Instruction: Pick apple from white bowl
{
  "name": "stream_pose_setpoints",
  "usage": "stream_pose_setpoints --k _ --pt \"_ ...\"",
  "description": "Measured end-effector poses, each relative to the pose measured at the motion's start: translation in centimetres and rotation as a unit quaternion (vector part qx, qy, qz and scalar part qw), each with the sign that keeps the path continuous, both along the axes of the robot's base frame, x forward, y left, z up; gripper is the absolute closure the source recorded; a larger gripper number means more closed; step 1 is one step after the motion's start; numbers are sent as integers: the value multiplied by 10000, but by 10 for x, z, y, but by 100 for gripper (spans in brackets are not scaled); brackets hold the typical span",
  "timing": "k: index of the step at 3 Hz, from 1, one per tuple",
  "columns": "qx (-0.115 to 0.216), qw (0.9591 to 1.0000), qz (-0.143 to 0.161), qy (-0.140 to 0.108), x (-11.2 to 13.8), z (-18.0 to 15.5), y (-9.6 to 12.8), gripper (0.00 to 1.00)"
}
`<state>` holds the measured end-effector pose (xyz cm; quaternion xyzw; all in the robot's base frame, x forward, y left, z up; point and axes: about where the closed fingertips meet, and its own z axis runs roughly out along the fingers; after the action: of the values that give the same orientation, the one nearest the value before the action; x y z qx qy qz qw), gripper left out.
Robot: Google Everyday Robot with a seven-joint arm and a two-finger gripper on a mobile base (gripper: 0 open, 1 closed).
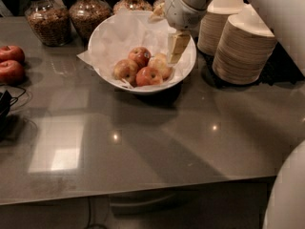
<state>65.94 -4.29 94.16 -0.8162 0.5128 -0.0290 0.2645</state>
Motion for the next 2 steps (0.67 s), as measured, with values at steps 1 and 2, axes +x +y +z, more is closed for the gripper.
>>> stream_pose_setpoints --k 1,2 --pt "13 10000 -4 -24 1 2 0 3" --pt "20 10000 -1 -61 1 2 1 0"
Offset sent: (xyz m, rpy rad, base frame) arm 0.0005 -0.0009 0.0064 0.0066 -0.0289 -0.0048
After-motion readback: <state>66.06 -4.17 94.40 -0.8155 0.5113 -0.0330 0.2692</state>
